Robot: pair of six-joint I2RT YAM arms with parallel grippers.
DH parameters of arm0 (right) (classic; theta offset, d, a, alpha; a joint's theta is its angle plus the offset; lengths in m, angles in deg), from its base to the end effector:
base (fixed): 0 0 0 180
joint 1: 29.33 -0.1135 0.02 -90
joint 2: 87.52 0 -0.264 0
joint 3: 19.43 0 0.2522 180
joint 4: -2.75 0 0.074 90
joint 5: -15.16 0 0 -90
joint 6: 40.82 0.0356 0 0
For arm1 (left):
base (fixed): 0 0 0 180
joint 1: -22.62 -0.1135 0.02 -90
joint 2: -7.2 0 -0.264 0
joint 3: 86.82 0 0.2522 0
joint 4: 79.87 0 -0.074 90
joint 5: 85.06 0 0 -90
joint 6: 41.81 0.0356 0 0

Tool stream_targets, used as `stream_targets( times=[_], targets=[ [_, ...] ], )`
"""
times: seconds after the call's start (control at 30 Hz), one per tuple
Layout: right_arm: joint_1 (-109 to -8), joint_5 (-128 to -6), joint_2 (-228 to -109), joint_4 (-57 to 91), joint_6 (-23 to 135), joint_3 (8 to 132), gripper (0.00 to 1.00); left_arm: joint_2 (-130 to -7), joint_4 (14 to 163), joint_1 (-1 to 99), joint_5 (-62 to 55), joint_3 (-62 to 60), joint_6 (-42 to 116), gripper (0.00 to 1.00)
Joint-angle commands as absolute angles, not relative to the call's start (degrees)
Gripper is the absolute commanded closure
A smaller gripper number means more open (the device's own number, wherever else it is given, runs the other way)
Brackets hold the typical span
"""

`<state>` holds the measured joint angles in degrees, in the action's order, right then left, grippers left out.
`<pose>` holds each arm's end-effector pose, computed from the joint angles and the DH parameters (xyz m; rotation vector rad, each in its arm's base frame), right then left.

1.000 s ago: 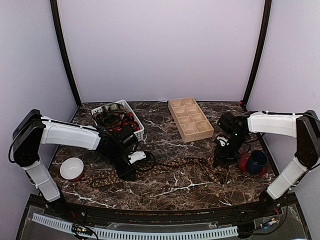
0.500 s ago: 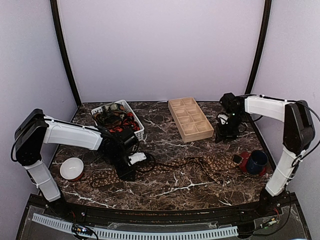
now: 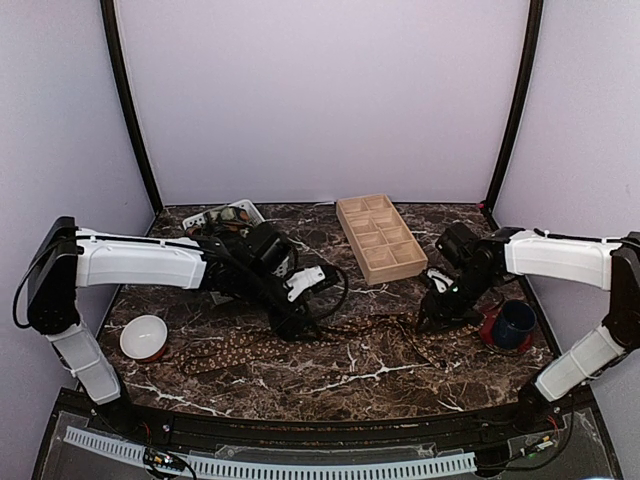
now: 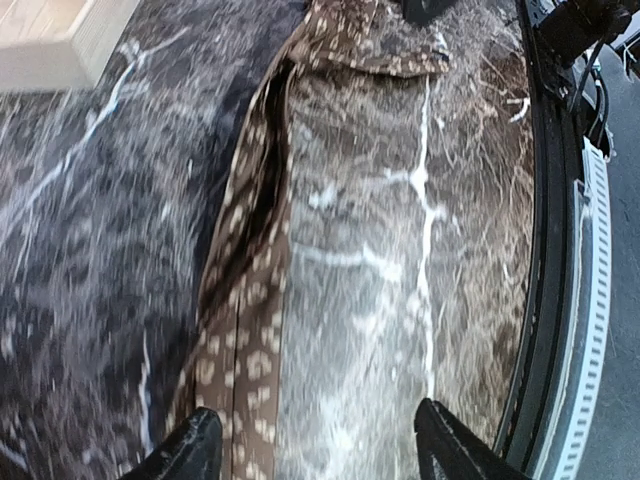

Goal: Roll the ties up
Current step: Flatten out the tie at the center of the board.

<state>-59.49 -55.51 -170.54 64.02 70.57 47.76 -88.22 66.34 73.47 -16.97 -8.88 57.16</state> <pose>0.2142 0.1381 0.2019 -0.2894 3.0119 0.6127 0.2122 -0.2817 0.2171 1.4135 2.1114 -0.7767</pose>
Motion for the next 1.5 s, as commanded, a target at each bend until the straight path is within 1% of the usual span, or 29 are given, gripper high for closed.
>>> stream_targets(
  times=[0.0,0.13,0.33,0.43,0.53,0.67,0.8,0.9,0.93,1.1,1.27,1.47],
  targets=[
    [-62.3,-54.4,-168.9,60.5,72.9,44.8,0.51,-95.0,69.2,74.9,-16.0,-4.2,55.3,0.31],
    [-63.3,-55.7,-166.6,61.1,72.9,41.3,0.44,-97.7,70.1,75.0,-16.1,-2.6,54.8,0.32],
    [-65.5,-62.0,-165.0,63.1,74.5,38.6,0.40,-98.2,71.3,75.0,-16.9,-4.1,53.8,0.33],
    [-68.2,-66.9,-167.3,63.5,76.4,39.6,0.40,-97.7,71.9,74.9,-16.8,-5.6,53.5,0.33],
    [-70.7,-70.6,-170.2,63.8,77.7,40.8,0.42,-97.0,71.7,75.0,-16.2,-6.2,53.5,0.34],
    [-72.2,-73.6,-173.1,64.0,78.5,40.8,0.49,-96.3,71.0,75.0,-15.4,-6.2,54.0,0.35],
    [-72.3,-75.8,-174.9,65.2,78.6,41.5,0.74,-96.2,70.4,75.0,-14.6,-6.5,54.8,0.39],
    [-72.2,-76.2,-175.1,68.8,77.4,46.0,0.98,-95.9,70.0,74.9,-14.3,-7.4,55.0,0.44],
    [-72.2,-76.6,-174.9,70.0,76.9,48.2,1.00,-95.7,70.1,74.9,-14.4,-7.7,55.0,0.45],
    [-68.8,-77.4,-174.7,75.2,72.9,56.2,1.00,-95.1,70.1,74.9,-14.5,-8.8,55.3,0.49],
    [-61.4,-77.7,-176.1,76.3,68.5,58.7,1.00,-95.1,70.3,74.8,-14.4,-8.8,55.0,0.51],
    [-53.7,-77.0,-180.3,75.1,66.1,58.8,1.00,-95.9,70.0,74.8,-13.5,-8.3,54.5,0.52]
  ],
)
